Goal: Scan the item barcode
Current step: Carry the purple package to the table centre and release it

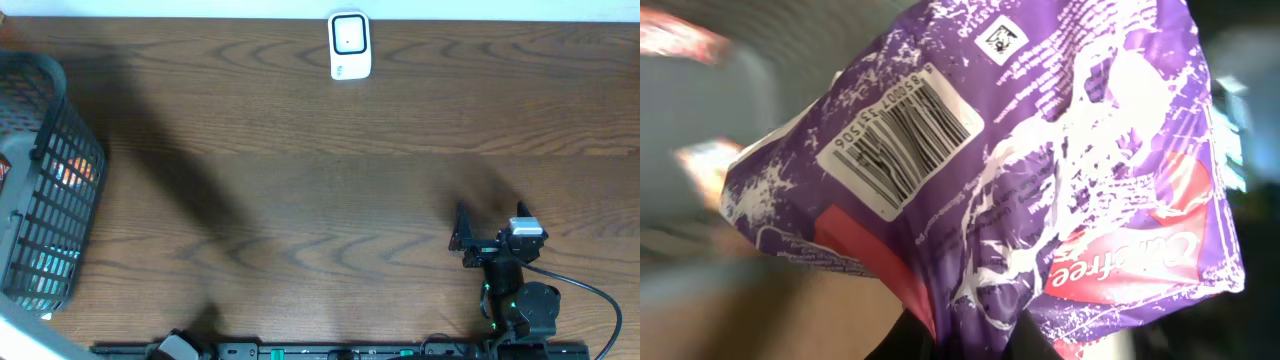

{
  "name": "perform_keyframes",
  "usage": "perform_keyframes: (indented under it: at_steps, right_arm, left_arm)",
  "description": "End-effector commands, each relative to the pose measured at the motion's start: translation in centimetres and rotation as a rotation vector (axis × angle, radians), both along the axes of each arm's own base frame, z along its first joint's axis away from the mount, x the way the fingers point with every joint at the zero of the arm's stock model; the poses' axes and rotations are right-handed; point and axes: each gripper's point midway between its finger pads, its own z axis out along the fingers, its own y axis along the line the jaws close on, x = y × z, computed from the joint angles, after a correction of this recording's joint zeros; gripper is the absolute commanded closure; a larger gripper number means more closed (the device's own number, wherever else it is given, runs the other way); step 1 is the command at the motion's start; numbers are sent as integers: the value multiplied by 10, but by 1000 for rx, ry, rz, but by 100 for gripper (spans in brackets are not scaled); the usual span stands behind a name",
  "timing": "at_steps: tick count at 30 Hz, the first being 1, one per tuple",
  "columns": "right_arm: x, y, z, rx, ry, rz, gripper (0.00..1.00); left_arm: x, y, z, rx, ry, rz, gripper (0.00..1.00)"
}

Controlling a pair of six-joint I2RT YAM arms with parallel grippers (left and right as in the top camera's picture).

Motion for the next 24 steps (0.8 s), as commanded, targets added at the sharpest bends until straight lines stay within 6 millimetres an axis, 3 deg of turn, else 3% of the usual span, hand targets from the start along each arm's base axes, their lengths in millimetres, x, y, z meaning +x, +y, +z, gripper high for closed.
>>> perform_keyframes:
  at_steps: [1,3,4,7,13,14,19,24]
  right_arm:
    - [0,1,-1,10,2,3,1]
    - [0,1,-1,10,2,3,1]
    - [0,1,-1,10,2,3,1]
    - [0,1,-1,10,2,3,1]
    - [0,1,-1,10,2,3,1]
    - [0,1,-1,10,2,3,1]
    - [0,1,-1,10,2,3,1]
    - [0,1,-1,10,2,3,1]
  left_arm:
    - [34,-62,6,-73,-49,-237,93]
    - [56,-104,-1,-33,-19,-413,93]
    - [77,-154,-14,27,20,-617,93]
    - [100,-218,-42,200,94,-883,93]
    - [121,-319,-149,389,434,-1184,93]
    - [124,-349,-184,410,522,-1255,93]
    - [123,-415,-262,414,673,-1417,93]
    - [108,-457,-330,417,810,-1524,92]
